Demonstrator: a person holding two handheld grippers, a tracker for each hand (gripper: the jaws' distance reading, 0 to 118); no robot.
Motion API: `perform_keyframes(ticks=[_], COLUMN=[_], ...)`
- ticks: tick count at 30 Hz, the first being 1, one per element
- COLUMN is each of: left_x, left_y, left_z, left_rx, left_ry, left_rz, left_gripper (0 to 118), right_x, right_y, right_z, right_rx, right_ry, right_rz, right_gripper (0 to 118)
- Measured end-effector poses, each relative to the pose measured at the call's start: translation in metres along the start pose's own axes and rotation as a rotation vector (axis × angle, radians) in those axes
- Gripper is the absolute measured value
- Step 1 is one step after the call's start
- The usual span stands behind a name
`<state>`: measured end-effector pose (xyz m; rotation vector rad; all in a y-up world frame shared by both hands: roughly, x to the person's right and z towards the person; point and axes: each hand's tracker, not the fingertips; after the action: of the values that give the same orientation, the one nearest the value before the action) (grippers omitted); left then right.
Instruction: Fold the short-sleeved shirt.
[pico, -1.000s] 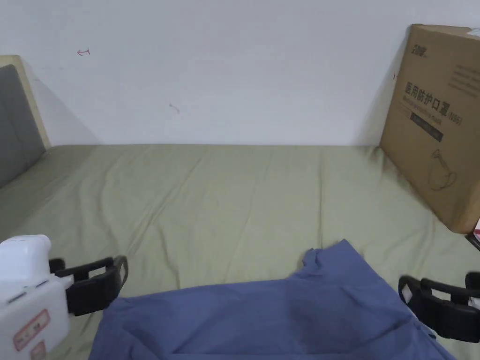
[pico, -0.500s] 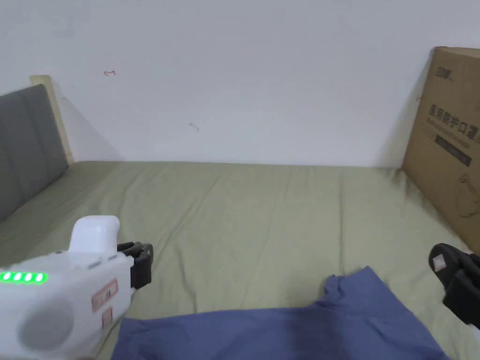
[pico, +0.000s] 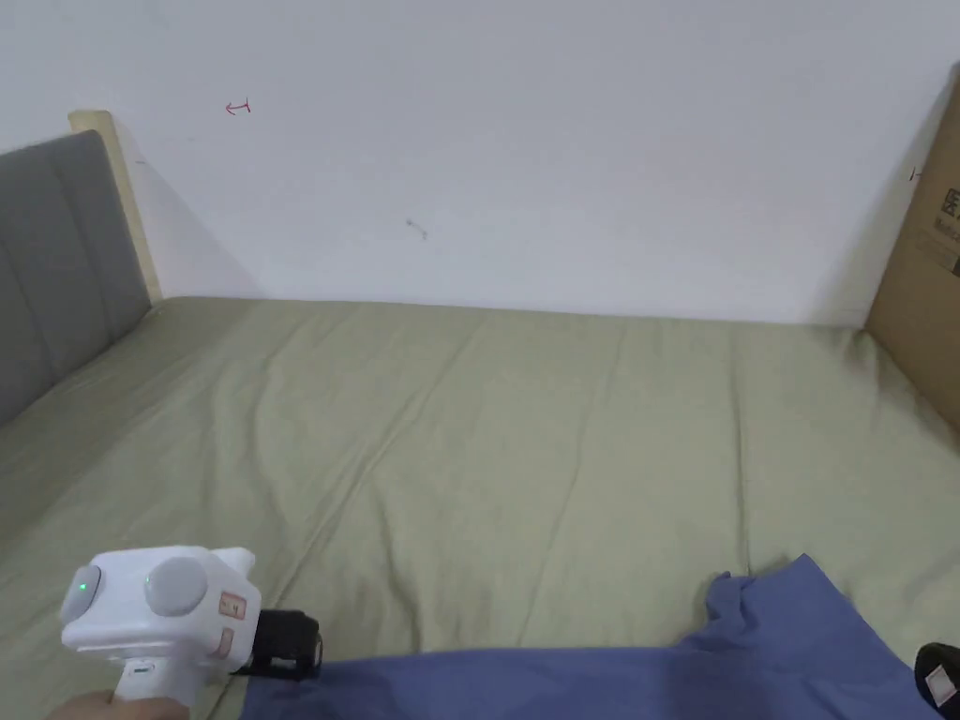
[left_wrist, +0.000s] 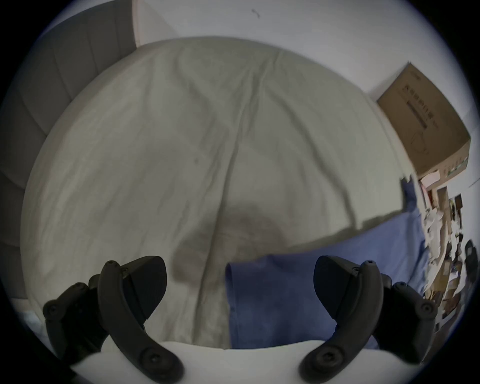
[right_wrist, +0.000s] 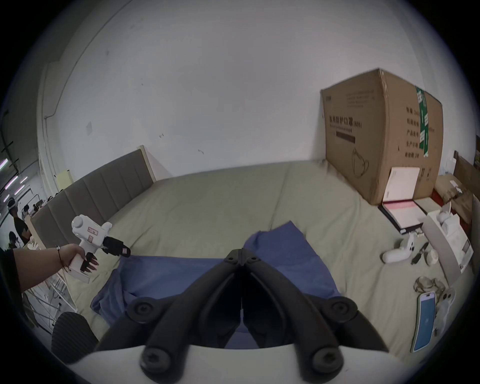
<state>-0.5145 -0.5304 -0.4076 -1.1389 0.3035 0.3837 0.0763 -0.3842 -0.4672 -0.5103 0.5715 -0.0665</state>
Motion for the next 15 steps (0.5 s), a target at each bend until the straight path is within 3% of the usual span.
perform_keyframes(ticks=[2, 4, 7, 9, 10, 11, 12, 13, 14, 15], left_x=[0.003, 0.015, 0.019, 0.024, 0.023, 0.025, 0.027, 0.030, 0.035, 0.037], left_y=[-0.010, -0.018, -0.019, -0.021, -0.020, -0.023, -0.024, -0.026, -0.026, -0.027], left_z=[-0.020, -0.018, -0.010, 0.007, 0.017, 0.025, 0.031, 0.035, 0.045, 0.052], left_rx=[-0.091, -0.040, -0.052, 0.035, 0.084, 0.111, 0.116, 0.098, 0.098, 0.110], left_ry=[0.017, 0.061, 0.062, 0.082, 0.085, 0.078, 0.045, -0.083, -0.085, -0.060], left_rz=[-0.042, -0.164, -0.126, -0.160, -0.171, -0.189, -0.195, -0.165, -0.141, -0.143], left_gripper=[115, 118, 113, 79, 53, 8, 1, 1, 1, 1], right_x=[0.004, 0.006, 0.024, 0.042, 0.052, 0.060, 0.068, 0.076, 0.087, 0.095], right_y=[0.000, 0.004, 0.016, 0.026, 0.032, 0.041, 0.049, 0.053, 0.057, 0.061], right_z=[-0.006, -0.011, -0.032, -0.052, -0.066, -0.084, -0.105, -0.122, -0.139, -0.157], right_rx=[-0.010, -0.010, -0.080, -0.118, -0.153, -0.212, -0.296, -0.337, -0.313, -0.317], right_ry=[-0.014, -0.044, -0.019, 0.018, 0.014, -0.012, -0.084, -0.102, -0.059, -0.031], right_rz=[-0.008, -0.010, -0.080, -0.128, -0.152, -0.148, -0.150, -0.154, -0.213, -0.243], right_gripper=[0, 0, 0, 0, 0, 0, 0, 0, 0, 14])
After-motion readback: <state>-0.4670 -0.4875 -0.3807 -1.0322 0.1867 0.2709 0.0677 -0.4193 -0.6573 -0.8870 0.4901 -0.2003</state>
